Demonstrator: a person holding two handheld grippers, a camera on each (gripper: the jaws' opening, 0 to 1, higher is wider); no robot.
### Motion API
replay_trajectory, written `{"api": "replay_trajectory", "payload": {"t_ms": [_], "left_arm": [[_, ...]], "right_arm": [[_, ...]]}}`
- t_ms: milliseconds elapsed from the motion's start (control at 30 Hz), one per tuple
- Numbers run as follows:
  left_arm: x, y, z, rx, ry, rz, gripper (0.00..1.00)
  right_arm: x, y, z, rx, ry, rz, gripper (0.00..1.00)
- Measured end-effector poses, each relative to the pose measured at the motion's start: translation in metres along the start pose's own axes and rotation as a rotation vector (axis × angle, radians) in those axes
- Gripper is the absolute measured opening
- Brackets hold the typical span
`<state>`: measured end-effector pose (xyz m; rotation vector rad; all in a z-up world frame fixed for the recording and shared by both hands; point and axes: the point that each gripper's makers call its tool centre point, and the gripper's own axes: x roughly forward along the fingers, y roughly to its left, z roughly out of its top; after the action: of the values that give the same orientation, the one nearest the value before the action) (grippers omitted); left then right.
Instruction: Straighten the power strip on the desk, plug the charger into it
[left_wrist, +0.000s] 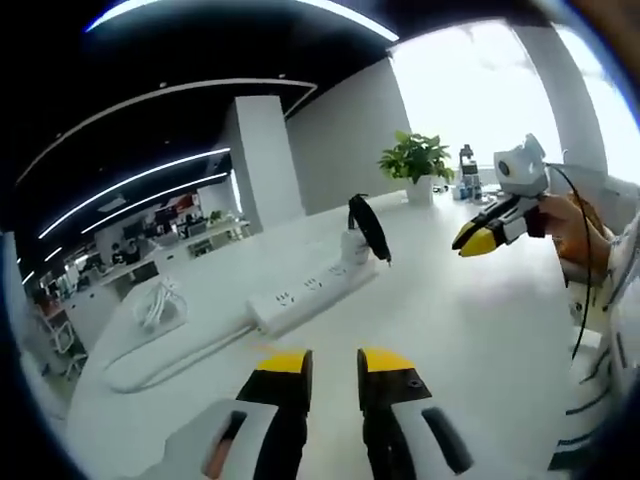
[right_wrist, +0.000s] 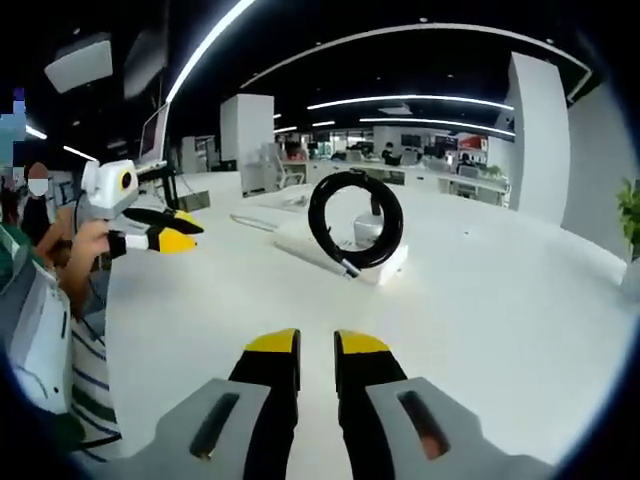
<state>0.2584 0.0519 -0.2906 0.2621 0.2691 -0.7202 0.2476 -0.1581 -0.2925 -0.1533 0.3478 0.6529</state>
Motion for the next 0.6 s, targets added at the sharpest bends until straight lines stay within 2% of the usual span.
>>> {"api": "replay_trajectory", "payload": {"t_ms": [300, 433, 600], "left_arm": [[-0.027, -0.008, -0.005, -0.028, -0.017, 0.025, 0.18], [-0.037, -0.015, -0.007, -0.058, -0.030, 0.012, 0.18], [-0.047, -0.015, -0.013, -0.077, -0.022, 0.043, 0.20]], "right_arm": [[-0.019, 0.012, -0.012, 0.033, -0.005, -0.023, 0.15], [-0.031, 0.016, -0.016, 0.038, -0.001, -0.051, 0.15], [-0.044, 0.021, -0.019, 0.030, -0.008, -0.097, 0.15]]}}
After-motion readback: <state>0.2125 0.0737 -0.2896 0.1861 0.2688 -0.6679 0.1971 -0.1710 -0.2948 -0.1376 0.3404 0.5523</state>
